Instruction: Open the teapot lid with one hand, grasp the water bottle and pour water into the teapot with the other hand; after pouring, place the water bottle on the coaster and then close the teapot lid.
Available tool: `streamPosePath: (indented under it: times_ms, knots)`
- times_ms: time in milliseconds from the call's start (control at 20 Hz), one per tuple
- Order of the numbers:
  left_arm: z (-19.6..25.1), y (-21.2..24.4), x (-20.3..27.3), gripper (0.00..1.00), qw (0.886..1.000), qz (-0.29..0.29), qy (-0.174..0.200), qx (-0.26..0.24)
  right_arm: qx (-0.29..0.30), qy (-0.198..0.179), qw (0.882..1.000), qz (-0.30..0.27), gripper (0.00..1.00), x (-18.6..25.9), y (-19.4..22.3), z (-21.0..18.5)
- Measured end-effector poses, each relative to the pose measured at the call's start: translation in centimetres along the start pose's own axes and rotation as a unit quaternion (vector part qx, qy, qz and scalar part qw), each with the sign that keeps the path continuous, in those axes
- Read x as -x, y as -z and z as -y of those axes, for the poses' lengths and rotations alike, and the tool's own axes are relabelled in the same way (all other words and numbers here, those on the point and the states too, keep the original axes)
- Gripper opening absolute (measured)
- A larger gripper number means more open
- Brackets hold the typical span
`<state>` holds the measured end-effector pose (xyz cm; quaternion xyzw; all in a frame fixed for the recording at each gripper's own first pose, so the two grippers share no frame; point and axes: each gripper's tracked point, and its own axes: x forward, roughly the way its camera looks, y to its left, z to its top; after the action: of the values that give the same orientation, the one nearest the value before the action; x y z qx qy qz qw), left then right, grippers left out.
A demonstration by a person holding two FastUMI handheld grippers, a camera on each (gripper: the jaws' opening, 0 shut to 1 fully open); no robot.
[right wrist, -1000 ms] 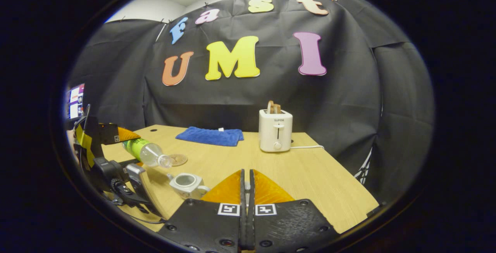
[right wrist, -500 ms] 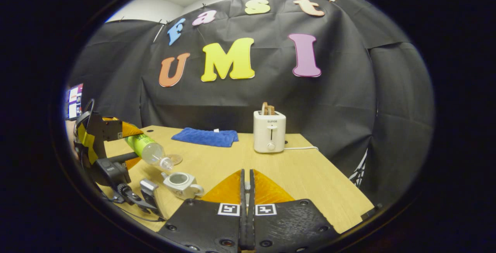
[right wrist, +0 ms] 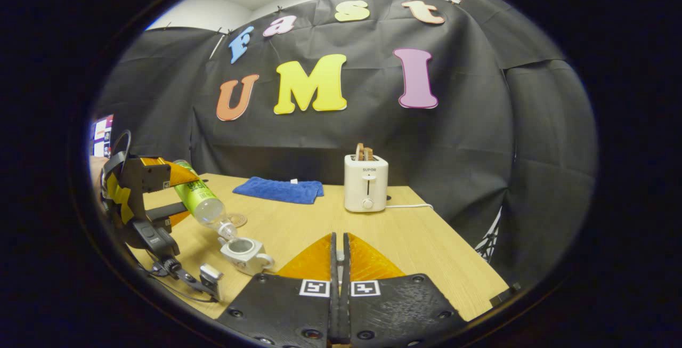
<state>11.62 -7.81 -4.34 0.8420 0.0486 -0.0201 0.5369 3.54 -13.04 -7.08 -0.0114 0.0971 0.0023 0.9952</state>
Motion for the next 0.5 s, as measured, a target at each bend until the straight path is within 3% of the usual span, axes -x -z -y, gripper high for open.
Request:
streamPosePath:
  times_ms: [500]
  knots:
    - [-1.9, -0.4, 0.2, 0.74, 0.998, -0.008, -0.027, -0.062, 0.002, -0.003, 1.000, -0.005, 0.00, 0.2, 0.6, 0.0]
